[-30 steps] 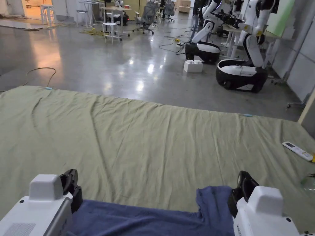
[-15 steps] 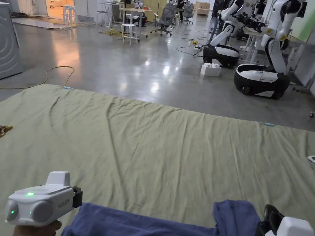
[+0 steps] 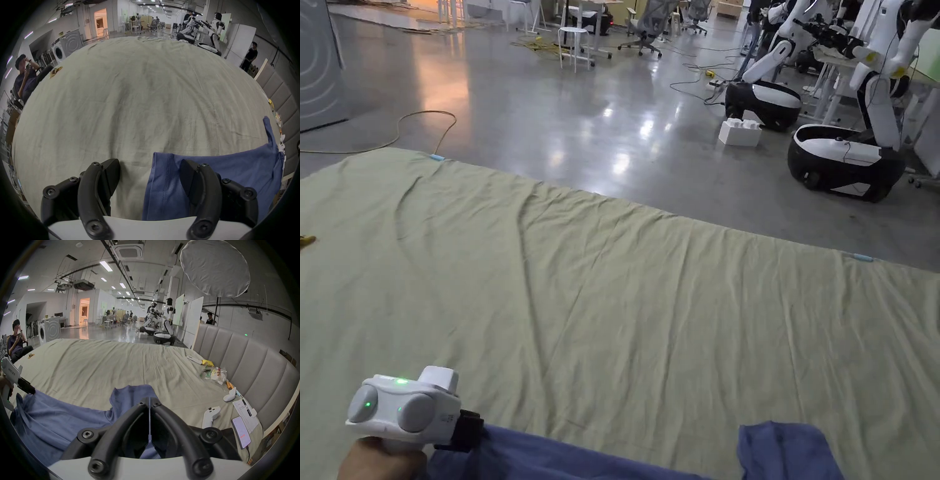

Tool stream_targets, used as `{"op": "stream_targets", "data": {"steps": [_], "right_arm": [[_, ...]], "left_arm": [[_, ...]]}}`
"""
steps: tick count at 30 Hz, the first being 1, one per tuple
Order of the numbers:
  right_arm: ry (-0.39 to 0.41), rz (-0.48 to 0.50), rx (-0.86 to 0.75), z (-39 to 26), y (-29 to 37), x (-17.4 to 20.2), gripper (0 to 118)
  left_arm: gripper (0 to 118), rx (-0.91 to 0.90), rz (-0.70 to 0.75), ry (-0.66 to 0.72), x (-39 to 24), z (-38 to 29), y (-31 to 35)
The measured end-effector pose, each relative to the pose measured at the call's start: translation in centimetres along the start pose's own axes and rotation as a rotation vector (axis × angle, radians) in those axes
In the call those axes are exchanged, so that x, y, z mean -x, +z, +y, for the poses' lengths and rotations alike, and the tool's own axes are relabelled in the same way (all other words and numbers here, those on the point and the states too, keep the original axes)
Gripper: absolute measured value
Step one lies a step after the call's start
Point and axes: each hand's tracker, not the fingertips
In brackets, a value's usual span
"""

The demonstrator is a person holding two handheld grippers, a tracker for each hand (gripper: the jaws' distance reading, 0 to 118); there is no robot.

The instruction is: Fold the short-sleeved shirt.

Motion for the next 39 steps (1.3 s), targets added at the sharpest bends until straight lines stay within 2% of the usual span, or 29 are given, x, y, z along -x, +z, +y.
{"op": "stream_targets", "data": {"steps": [2, 4, 6, 7, 8, 9, 10, 11, 12, 13, 15, 17, 18, 20, 22, 24, 26, 27, 28, 29, 32, 39], "right_arm": [[-0.001, -0.001, 0.032, -0.2, -0.9, -0.5, 2], [-0.010, 0.007, 0.087, -0.4, -2.2, -1.2, 2], [-0.049, 0.040, 0.166, -0.5, -3.9, -2.0, 3], [-0.086, 0.012, 0.213, -0.8, -4.7, -2.7, 4], [-0.070, 0.040, 0.225, -0.6, -5.8, -3.0, 7], [-0.068, 0.040, 0.241, -0.6, -6.9, -3.5, 16], [-0.063, 0.054, 0.276, -0.6, -8.0, -3.9, 36], [-0.052, 0.073, 0.322, -0.6, -9.1, -4.2, 48], [-0.054, 0.095, 0.366, -0.7, -10.4, -4.5, 55], [-0.059, 0.117, 0.403, -0.8, -11.8, -4.8, 57], [-0.013, 0.153, 0.504, -1.2, -14.7, -5.2, 63], [0.046, 0.132, 0.538, -1.8, -16.9, -5.0, 72], [0.060, 0.122, 0.557, -2.0, -17.9, -5.0, 73], [0.071, 0.123, 0.582, -2.2, -19.5, -4.6, 73], [0.034, 0.168, 0.635, -2.7, -20.6, -4.6, 73], [0.009, 0.160, 0.636, -2.4, -20.6, -4.9, 70], [0.003, 0.168, 0.634, -1.9, -20.1, -5.3, 39], [0.009, 0.184, 0.620, -1.6, -19.9, -5.5, 12], [0.012, 0.210, 0.604, -1.5, -19.7, -5.6, 1], [0.010, 0.246, 0.600, -1.4, -19.3, -5.7, 1], [0.044, 0.209, 0.555, -0.7, -17.4, -5.6, 1], [-0.021, 0.214, 0.412, 2.1, -10.6, -6.9, 1]], "left_arm": [[55, -0.013, 0.005, -0.054, 0.5, 0.2, -0.1], [52, -0.015, -0.014, -0.097, 0.7, 0.4, -1.1], [27, -0.032, -0.029, -0.126, 1.7, 0.9, -3.0], [12, -0.035, -0.046, -0.104, 2.2, 1.2, -3.3], [9, -0.031, -0.057, -0.085, 2.4, 1.4, -3.5], [8, -0.036, -0.056, -0.077, 2.0, 1.2, -2.9], [7, -0.048, -0.047, -0.086, 1.6, 0.6, -2.2], [6, -0.057, -0.048, -0.086, 1.7, 0.5, -2.2], [6, -0.061, -0.050, -0.087, 1.7, 0.4, -2.1], [6, -0.075, -0.048, -0.091, 1.1, 0.3, -1.3], [6, -0.093, -0.055, -0.081, 1.3, 0.1, -0.8], [6, -0.103, -0.060, -0.071, 1.2, 0.0, -0.2], [6, -0.112, -0.067, -0.063, 1.3, -0.1, 0.0], [6, -0.118, -0.065, -0.063, 1.2, -0.2, 0.3], [6, -0.124, -0.066, -0.067, 1.1, -0.2, 0.4], [6, -0.128, -0.063, -0.069, 1.0, -0.2, 0.5], [6, -0.136, -0.065, -0.060, 1.0, -0.2, 0.7], [6, -0.143, -0.063, -0.057, 1.0, -0.2, 0.9], [6, -0.148, -0.064, -0.056, 0.9, -0.3, 1.0], [6, -0.152, -0.065, -0.056, 1.0, -0.3, 1.1], [6, -0.167, -0.069, -0.051, 1.1, -0.6, 1.9], [6, -0.232, -0.109, -0.017, 2.0, -1.9, 5.7]]}}
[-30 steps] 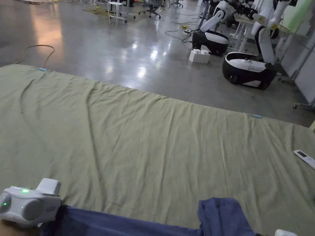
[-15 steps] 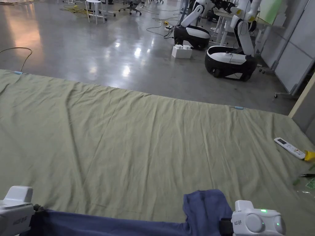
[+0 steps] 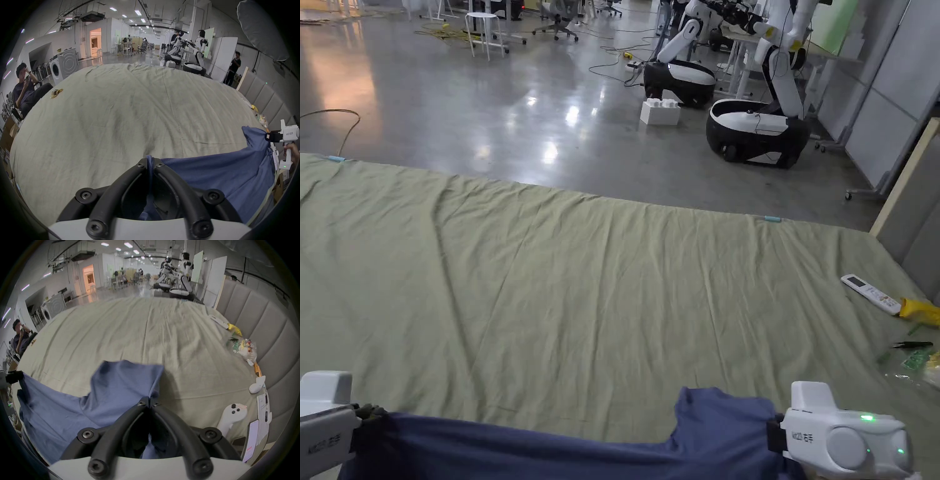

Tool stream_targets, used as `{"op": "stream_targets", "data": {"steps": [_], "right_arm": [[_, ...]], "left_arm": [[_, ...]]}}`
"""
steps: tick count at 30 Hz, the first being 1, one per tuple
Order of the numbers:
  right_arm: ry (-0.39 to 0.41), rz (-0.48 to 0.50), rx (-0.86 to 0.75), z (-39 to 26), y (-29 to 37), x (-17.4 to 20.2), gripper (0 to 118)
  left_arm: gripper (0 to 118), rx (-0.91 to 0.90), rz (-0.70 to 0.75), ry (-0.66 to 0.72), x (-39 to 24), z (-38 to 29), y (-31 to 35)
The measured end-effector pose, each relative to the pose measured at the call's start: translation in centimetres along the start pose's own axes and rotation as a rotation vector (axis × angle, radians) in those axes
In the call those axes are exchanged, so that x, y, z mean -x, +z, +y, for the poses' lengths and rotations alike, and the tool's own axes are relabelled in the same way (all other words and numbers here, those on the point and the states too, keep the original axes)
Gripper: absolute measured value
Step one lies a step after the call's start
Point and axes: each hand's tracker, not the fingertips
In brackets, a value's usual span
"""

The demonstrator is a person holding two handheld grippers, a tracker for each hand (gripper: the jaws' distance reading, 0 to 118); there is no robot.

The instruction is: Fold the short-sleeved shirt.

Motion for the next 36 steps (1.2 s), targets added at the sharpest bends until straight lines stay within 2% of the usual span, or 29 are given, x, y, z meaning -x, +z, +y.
{"op": "stream_targets", "data": {"steps": [3, 8, 13, 14, 16, 24, 27, 33, 36], "right_arm": [[-0.003, -0.038, -0.090, -1.0, 3.6, 0.0, 1], [-0.018, -0.008, -0.128, -3.3, 8.6, -0.4, 1], [-0.006, -0.003, -0.116, -6.8, 12.1, -0.3, 1], [-0.004, -0.002, -0.110, -7.6, 12.5, -0.2, 1], [0.006, -0.008, -0.092, -9.4, 13.1, -0.1, 1], [0.045, -0.016, 0.025, -15.3, 13.3, 0.7, 1], [0.074, -0.032, 0.087, -16.9, 12.2, 1.4, 1], [0.078, -0.042, 0.160, -18.9, 9.5, 2.0, 1], [0.072, -0.046, 0.166, -19.4, 8.5, 2.3, 1]], "left_arm": [[6, -0.033, -0.018, 0.011, 0.7, -0.4, 1.8], [6, -0.079, -0.056, 0.020, 1.6, -1.1, 5.2], [6, -0.103, -0.080, -0.019, 2.1, -3.1, 9.0], [6, -0.103, -0.079, -0.026, 1.8, -2.0, 6.9], [6, -0.090, -0.084, -0.060, 1.8, -3.4, 7.8], [6, 0.006, -0.091, -0.080, 2.4, -9.1, 9.4], [6, 0.071, -0.077, -0.091, 2.4, -10.9, 8.7], [7, 0.176, -0.031, -0.130, 1.7, -13.2, 5.4], [7, 0.169, -0.015, -0.130, 1.4, -13.6, 4.6]]}}
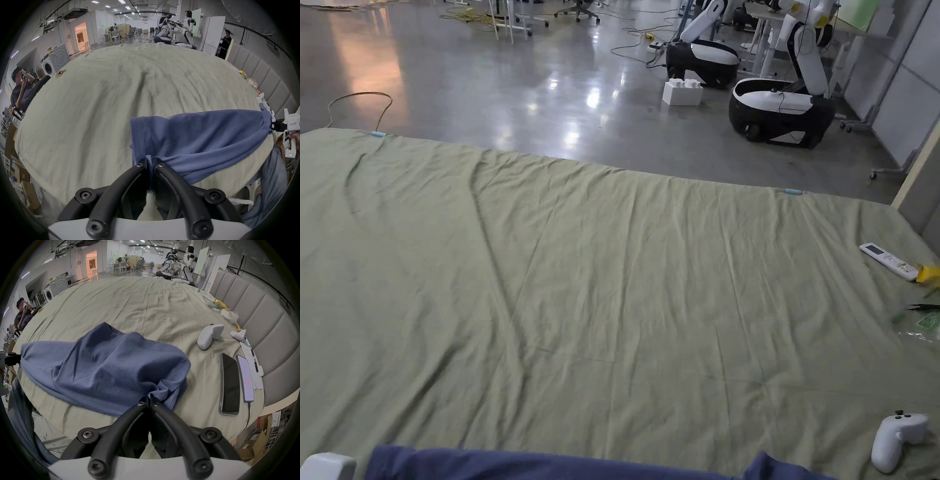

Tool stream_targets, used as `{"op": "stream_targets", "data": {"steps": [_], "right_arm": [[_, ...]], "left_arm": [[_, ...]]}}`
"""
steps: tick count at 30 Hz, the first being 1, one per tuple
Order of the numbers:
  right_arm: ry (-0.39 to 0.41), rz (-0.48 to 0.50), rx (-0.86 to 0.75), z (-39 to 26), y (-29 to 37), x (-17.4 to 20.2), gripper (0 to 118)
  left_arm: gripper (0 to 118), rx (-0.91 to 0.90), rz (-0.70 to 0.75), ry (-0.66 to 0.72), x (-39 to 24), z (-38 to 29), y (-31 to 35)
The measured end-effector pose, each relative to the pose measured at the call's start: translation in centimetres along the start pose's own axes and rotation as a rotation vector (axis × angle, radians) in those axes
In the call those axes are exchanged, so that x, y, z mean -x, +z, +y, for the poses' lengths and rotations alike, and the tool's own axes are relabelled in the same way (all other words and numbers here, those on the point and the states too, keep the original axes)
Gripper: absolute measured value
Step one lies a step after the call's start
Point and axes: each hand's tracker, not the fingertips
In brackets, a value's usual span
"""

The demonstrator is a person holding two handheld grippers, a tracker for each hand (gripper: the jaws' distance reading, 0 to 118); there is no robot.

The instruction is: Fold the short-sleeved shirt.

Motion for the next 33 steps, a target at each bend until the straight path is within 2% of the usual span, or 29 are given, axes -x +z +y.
{"op": "stream_targets", "data": {"steps": [3, 5, 6, 7, 8, 9, 15, 21, 24, 25, 27, 29, 30, 33], "right_arm": [[-0.009, -0.008, -0.002, 0.0, -0.6, 0.7, 4], [0.006, -0.028, -0.012, 0.1, -0.1, 0.5, 16], [0.010, -0.043, -0.014, 0.4, 0.3, 0.7, 33], [0.003, -0.091, -0.024, 0.8, 1.1, 0.7, 62], [-0.002, -0.126, -0.039, 1.1, 1.7, 0.7, 79], [-0.007, -0.147, -0.082, 1.6, 2.5, 0.8, 85], [-0.078, -0.158, -0.388, 5.8, 8.1, 3.0, 87], [-0.149, -0.154, -0.670, 9.9, 9.8, 5.6, 83], [-0.154, -0.149, -0.791, 11.7, 10.9, 7.4, 59], [-0.149, -0.156, -0.833, 12.2, 11.3, 8.0, 48], [-0.122, -0.182, -0.916, 13.0, 11.9, 8.8, 33], [-0.134, -0.158, -0.930, 13.5, 11.9, 9.3, 15], [-0.131, -0.147, -0.955, 13.7, 12.0, 9.5, 11], [-0.141, -0.142, -0.983, 14.1, 12.0, 10.1, 3]], "left_arm": [[9, -0.012, 0.014, 0.005, -0.2, 0.1, 0.2], [18, -0.017, 0.012, 0.010, 0.3, -0.1, -0.3], [28, -0.036, 0.036, -0.002, 0.5, 0.2, 0.1], [46, -0.064, 0.039, -0.002, 0.5, 0.4, 0.6], [59, -0.092, 0.041, -0.004, 0.5, 0.8, 1.0], [65, -0.131, 0.050, -0.005, 0.1, 1.2, 1.9], [65, -0.345, 0.034, 0.048, -2.0, 5.6, 5.0], [65, -0.535, 0.091, 0.060, -5.7, 9.6, 6.3], [60, -0.634, 0.101, 0.051, -7.6, 11.0, 7.6], [54, -0.664, 0.115, 0.051, -8.4, 11.4, 8.3], [41, -0.717, 0.137, 0.038, -9.4, 12.0, 9.1], [22, -0.755, 0.160, 0.035, -10.2, 12.6, 9.7], [15, -0.771, 0.167, 0.028, -10.5, 12.7, 9.9], [5, -0.819, 0.191, -0.015, -11.5, 13.0, 10.7]]}}
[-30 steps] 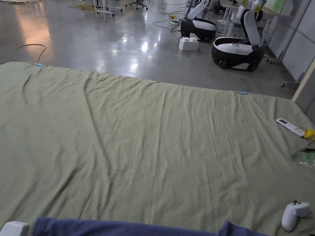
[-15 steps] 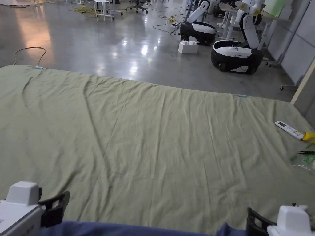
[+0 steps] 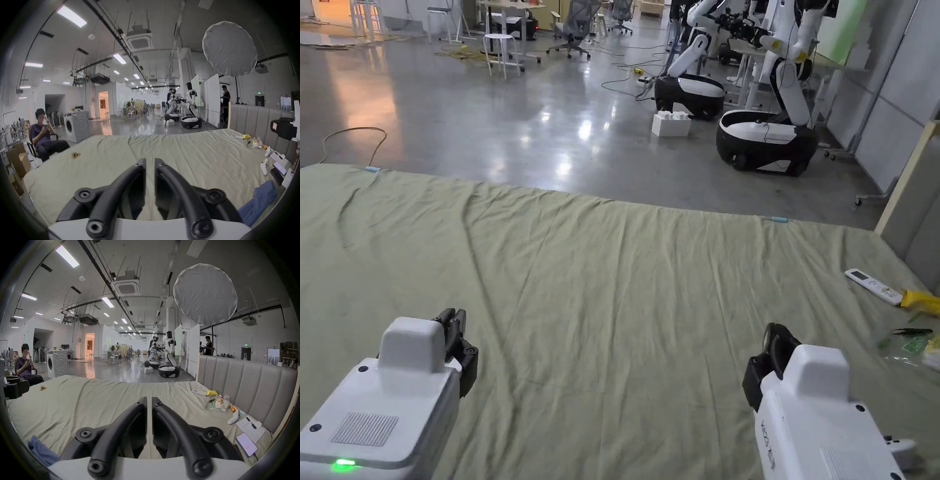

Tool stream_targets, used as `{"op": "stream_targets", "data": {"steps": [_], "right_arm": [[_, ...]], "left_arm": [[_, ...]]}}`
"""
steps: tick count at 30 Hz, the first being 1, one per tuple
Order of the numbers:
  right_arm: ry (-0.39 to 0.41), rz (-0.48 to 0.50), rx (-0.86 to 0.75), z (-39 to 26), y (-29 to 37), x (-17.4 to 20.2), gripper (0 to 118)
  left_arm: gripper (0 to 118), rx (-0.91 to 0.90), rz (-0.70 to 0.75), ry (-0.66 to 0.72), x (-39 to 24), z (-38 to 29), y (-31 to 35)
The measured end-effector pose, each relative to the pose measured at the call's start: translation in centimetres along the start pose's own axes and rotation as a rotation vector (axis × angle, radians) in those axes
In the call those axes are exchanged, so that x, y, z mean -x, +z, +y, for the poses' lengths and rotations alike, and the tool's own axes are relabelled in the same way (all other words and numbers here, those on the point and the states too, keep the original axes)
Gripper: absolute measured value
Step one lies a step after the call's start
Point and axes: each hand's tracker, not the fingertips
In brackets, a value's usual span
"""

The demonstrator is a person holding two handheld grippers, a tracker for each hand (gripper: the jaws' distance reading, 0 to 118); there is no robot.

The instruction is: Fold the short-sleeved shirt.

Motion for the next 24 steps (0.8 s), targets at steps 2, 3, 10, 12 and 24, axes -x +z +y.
{"op": "stream_targets", "data": {"steps": [2, 3, 10, 12, 24], "right_arm": [[0.005, -0.018, -0.024, 0.1, 0.2, 0.2, 1], [0.025, -0.033, -0.037, 0.3, 0.2, 0.6, 1], [0.027, -0.018, -0.032, 0.1, 0.1, 0.4, 1], [0.034, -0.017, -0.029, 0.1, 0.1, 0.4, 1], [0.068, 0.021, 0.037, -1.2, -0.1, 0.6, 1]], "left_arm": [[4, -0.024, 0.028, -0.009, -0.2, 0.3, 0.4], [4, -0.025, 0.020, -0.002, -0.1, 0.5, 0.6], [4, 0.036, -0.034, 0.012, 2.0, 0.4, 0.9], [4, 0.080, -0.043, 0.033, 3.4, -0.4, 1.1], [4, 0.592, -0.142, 0.251, 15.2, -10.4, -0.1]]}}
